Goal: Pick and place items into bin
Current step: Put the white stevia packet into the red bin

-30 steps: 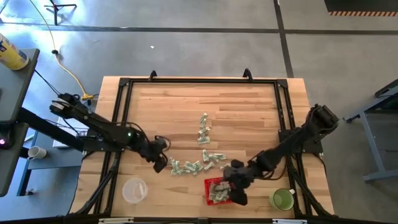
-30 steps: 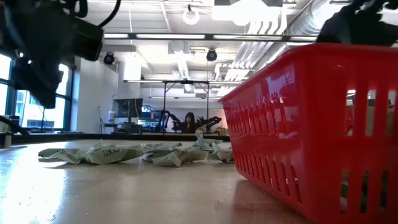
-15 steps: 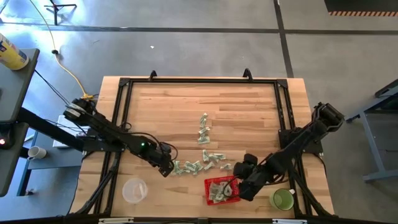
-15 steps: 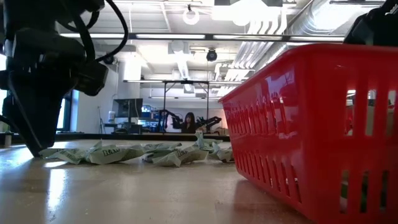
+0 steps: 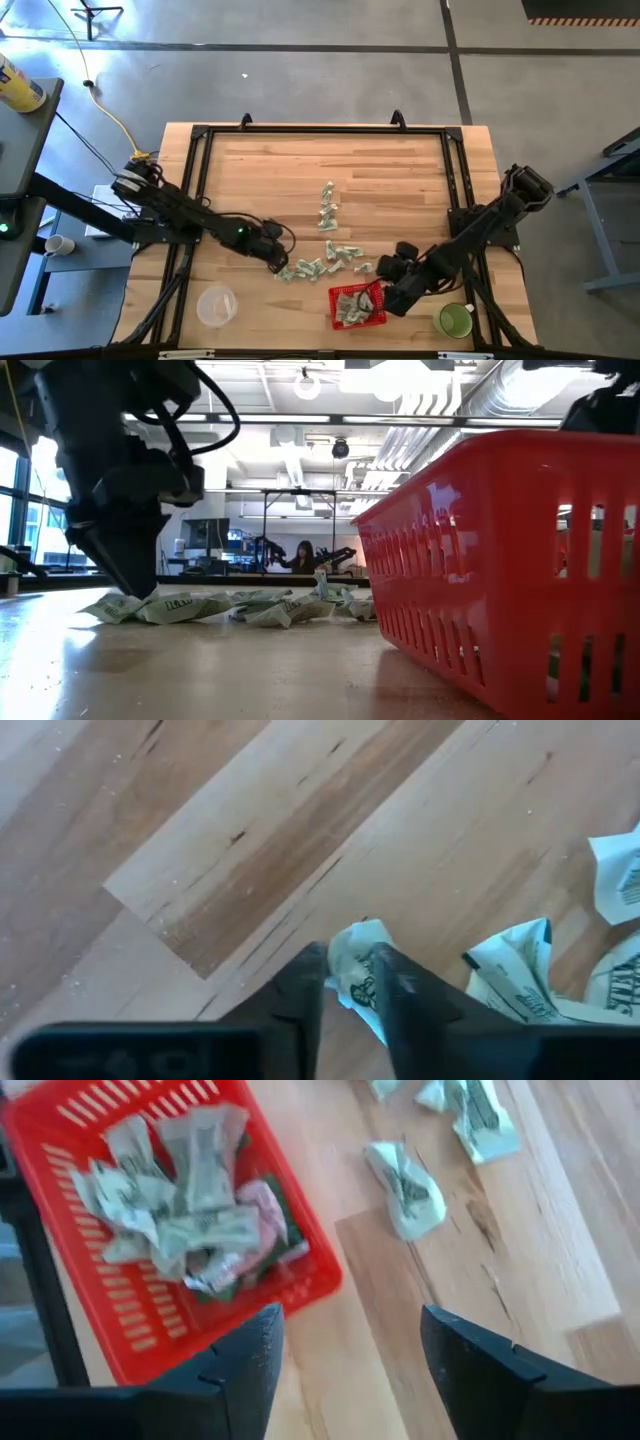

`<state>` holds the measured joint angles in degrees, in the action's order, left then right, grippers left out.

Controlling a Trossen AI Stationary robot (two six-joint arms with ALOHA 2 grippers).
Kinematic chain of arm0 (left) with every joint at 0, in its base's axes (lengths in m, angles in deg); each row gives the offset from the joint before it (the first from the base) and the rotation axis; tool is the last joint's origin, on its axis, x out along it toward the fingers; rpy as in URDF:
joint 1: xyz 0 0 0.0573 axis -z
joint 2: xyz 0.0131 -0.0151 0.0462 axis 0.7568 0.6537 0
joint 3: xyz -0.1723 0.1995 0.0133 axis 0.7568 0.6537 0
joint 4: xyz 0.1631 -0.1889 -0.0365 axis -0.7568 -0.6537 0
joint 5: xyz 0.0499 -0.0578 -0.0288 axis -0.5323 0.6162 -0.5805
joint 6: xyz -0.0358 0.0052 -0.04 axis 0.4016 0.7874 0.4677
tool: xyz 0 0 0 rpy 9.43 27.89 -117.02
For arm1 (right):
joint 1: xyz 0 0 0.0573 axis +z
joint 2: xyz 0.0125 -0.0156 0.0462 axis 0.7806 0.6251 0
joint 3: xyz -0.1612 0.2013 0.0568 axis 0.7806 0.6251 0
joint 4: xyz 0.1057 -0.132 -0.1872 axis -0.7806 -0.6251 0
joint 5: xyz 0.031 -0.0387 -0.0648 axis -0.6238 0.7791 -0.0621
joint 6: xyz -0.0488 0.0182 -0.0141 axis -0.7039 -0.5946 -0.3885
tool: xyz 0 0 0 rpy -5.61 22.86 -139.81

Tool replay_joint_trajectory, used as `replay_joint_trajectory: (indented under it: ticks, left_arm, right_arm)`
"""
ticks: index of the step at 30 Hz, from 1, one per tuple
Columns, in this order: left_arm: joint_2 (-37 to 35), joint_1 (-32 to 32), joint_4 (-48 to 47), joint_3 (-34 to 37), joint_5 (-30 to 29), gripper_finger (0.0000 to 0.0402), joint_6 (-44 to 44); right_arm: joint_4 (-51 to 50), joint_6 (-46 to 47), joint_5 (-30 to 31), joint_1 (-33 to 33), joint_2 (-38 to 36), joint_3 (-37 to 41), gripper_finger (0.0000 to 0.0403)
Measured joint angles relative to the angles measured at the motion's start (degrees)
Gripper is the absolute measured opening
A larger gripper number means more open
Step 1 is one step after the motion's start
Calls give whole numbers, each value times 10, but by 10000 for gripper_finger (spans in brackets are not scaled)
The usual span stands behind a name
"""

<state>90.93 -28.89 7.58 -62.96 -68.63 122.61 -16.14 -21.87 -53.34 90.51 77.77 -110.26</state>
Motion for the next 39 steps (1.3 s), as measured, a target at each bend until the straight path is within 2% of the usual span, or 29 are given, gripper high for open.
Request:
replay_joint_trajectory:
  ticks: [3, 6, 10, 13, 17, 22, 27, 32, 35, 39]
  left_arm:
    - [2, -1, -15, -10, 14, 72, 0]
    - [-2, -2, -36, -38, 23, 23, -7]
    - [-5, -7, -27, -104, 13, 28, -39]
    - [-4, -19, -30, -167, 16, 32, -83]
    - [-5, -34, 4, -261, 16, 23, -159]
    - [30, -51, 97, -335, 125, 28, -190]
    - [151, -29, 114, -426, 154, 31, -190]
    - [278, -3, 112, -533, 222, 25, -191]
    - [321, 9, 63, -569, 202, 50, -191]
    - [329, 11, 10, -580, 181, 116, -180]
  right_arm:
    - [-19, 25, 9, 12, -7, 0, 212]
    - [-42, 73, 69, 31, -34, 0, 194]
    - [-89, 164, 210, 73, -93, 0, 169]
    - [-99, 173, 248, 90, -135, 0, 150]
    - [-102, 160, 252, 90, -177, 0, 133]
    - [-137, 158, 249, 90, -208, 0, 129]
    - [-173, 159, 232, 90, -214, 0, 129]
    - [-182, 163, 188, 93, -214, 0, 129]
    - [-190, 175, 156, 93, -209, 0, 129]
    - [-194, 175, 122, 91, -190, 0, 129]
